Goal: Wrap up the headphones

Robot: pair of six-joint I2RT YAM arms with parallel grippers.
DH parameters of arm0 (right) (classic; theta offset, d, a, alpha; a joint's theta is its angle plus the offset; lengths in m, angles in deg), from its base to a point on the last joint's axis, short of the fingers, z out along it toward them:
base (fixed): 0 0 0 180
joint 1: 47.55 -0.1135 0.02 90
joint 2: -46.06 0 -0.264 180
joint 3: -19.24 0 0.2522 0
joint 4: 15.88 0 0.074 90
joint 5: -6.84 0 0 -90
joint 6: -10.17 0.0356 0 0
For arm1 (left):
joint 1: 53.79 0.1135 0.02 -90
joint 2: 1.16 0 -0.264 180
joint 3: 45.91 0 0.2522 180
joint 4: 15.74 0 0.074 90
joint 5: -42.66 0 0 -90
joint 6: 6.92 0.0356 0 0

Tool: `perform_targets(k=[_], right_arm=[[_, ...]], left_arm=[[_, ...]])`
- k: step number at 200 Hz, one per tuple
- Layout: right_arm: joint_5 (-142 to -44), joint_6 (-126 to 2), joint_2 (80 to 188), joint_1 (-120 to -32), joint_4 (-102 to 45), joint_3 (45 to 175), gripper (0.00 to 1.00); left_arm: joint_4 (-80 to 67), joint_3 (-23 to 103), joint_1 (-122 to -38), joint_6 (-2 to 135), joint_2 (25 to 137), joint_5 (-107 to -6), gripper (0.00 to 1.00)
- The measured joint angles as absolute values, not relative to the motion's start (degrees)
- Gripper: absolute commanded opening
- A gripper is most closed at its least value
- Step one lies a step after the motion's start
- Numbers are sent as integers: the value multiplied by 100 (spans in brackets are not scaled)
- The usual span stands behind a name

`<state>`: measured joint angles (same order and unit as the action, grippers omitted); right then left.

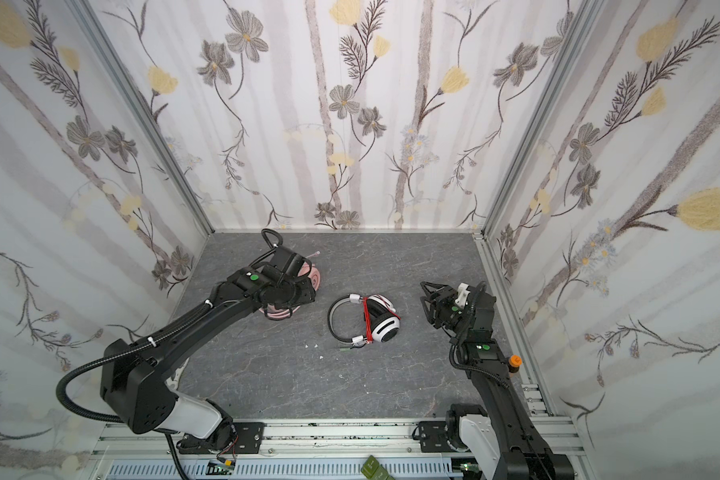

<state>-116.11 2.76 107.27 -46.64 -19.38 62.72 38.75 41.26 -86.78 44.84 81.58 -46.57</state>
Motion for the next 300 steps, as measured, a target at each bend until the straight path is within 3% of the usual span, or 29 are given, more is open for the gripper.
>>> perform_targets(k=[15,44,49,52,57,104,134,167,217,254,279,300], right_arm=[[-11722,-74,10875,-4467,-2154,6517,57],[-11488,-1167,11214,-4113,-2996,7326,65],[-11388,-1370,11269,-4093,-3193,7520,75],[-11326,-1501,11304,-4087,-3306,7640,95],[-11226,-1739,11358,-4080,-3496,7870,99],[-9893,-3492,11396,-4072,-4696,9011,100],[-9049,-4163,11048,-4109,-4948,8995,100],[-8413,-4961,10786,-4428,-4793,8580,100],[-8288,-7066,9804,-5136,-3136,6689,100],[-8988,-8248,8897,-5208,-1394,4998,100],[-8723,-8438,8576,-5204,-469,4128,100],[-8349,-8406,8362,-5204,204,3597,100]], left_arm=[[3812,3955,-8438,4524,7758,-4657,99],[3731,3695,-8106,4620,7055,-4537,100],[3733,3667,-8077,4657,6950,-4486,100],[3726,3649,-8064,4679,6888,-4447,100],[3707,3612,-8051,4703,6779,-4381,100],[2869,2344,-8025,5037,5566,-3474,100],[2120,1361,-8018,5287,4795,-2755,100],[1654,1109,-8007,5835,4714,-2010,100],[1110,771,-7986,7050,5144,-1291,100],[666,329,-7846,7581,5332,-1142,100],[39,-180,-7610,7706,5125,-1350,87],[-698,-731,-7404,7734,4930,-1492,100]])
